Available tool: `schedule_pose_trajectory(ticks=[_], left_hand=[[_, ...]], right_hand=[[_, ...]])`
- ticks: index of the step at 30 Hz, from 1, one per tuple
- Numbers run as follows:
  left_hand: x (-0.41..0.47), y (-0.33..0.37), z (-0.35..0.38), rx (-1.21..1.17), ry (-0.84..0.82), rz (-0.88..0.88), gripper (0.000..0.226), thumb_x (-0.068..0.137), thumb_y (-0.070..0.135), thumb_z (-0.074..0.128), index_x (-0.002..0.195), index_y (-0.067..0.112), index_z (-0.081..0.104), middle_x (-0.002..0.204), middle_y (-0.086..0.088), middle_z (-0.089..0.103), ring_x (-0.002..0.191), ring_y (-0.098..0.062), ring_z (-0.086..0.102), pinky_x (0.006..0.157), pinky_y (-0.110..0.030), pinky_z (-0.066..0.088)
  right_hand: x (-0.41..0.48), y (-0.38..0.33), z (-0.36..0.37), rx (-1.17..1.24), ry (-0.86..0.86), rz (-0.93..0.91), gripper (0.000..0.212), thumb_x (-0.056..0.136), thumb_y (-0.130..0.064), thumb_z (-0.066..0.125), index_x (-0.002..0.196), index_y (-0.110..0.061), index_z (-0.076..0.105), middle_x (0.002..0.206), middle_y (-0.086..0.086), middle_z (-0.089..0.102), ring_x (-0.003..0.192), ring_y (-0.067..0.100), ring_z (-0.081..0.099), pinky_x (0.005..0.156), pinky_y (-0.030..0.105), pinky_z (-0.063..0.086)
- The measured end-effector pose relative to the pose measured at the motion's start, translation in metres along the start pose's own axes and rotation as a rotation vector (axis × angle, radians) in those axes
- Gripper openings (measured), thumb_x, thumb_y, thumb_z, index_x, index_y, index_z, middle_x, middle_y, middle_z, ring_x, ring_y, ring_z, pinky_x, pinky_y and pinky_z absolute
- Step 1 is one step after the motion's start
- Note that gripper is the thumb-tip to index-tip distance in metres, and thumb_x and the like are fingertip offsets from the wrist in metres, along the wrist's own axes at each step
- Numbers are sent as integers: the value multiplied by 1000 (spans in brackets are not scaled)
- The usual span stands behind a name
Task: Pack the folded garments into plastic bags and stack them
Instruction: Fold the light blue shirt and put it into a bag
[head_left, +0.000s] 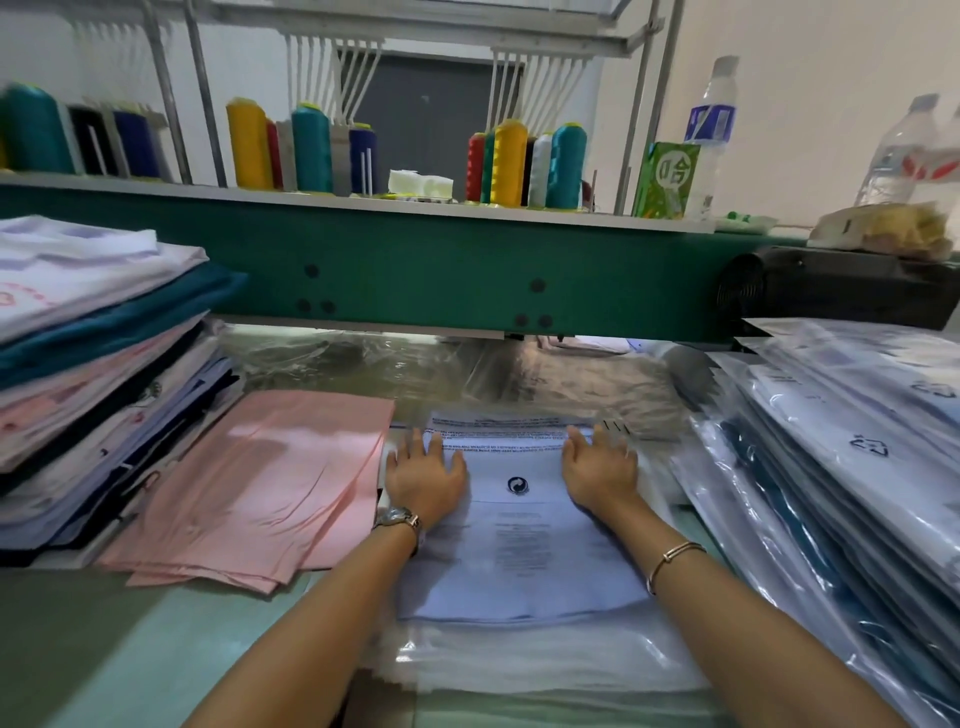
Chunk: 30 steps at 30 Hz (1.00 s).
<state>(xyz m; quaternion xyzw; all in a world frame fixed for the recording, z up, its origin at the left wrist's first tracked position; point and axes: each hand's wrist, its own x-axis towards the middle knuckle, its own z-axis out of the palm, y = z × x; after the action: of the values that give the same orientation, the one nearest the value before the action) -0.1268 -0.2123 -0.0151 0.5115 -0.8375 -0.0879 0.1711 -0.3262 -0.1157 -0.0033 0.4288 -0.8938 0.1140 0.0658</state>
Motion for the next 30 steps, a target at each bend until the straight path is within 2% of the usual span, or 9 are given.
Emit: schedule_pose_trajectory(ticks=[4,7,10,13,16,18,25,28,30], left_hand=[[-15,-2,-8,138,-61,-1,63,103,46,24,156,12,14,163,-16,3,150,-33,5,121,-44,2],[-37,11,-14,78,-231,134,64,103,43,27,157,14,5,163,-12,-6,150,-35,-3,119,-50,1],[-68,22,-16,90,-303,299,68,100,29,37,157,16,1,164,-9,-3,150,-32,2,118,-51,5],[-100,21,-16,172,-332,375,71,101,29,38,156,21,-5,164,-6,-7,150,-36,-4,118,-52,3],[-131,11,-12,164,-299,363,65,103,44,29,157,23,-1,164,-4,-3,151,-30,-4,120,-47,0],[-147,3,-10,159,-248,342,62,102,53,20,157,27,6,164,-3,-1,151,-25,-3,121,-45,1],[-168,-8,-29,174,-139,218,62,99,58,22,149,23,30,161,-5,21,148,-27,16,118,-50,13],[-177,5,-31,223,-94,176,60,100,53,25,146,15,35,156,-13,29,143,-33,24,117,-49,17],[-184,21,-28,145,-56,299,54,102,47,29,145,15,34,153,-12,32,142,-30,27,118,-46,18]], right_hand=[[-18,-17,-11,-84,-22,165,55,104,-36,19,152,-11,23,151,33,22,142,45,18,117,51,9],[-41,-46,-10,-2,-99,31,55,103,-37,19,151,-10,24,156,25,15,145,41,9,118,50,4],[-79,-71,-2,278,-174,-226,38,102,-25,23,134,-15,42,143,19,40,135,36,32,113,48,24],[-119,-70,-8,445,-170,-307,38,104,-30,17,113,-17,51,122,14,53,121,33,43,104,49,33],[-144,-49,-5,233,-289,-350,50,105,-37,13,146,-14,30,158,16,19,147,33,10,119,48,7],[-152,-29,-5,103,-292,-327,57,105,-41,15,154,-14,10,161,14,-3,149,29,-7,118,43,-5],[-179,26,-24,83,-199,-170,74,100,-55,10,153,-6,-5,161,9,-14,148,20,-13,120,34,-8],[-191,42,-36,214,-230,-115,71,101,-52,13,154,-6,2,162,9,-5,149,21,-2,121,36,3],[-197,53,-48,368,-147,-59,58,104,-42,24,147,-4,29,153,16,30,140,27,31,113,38,29]])
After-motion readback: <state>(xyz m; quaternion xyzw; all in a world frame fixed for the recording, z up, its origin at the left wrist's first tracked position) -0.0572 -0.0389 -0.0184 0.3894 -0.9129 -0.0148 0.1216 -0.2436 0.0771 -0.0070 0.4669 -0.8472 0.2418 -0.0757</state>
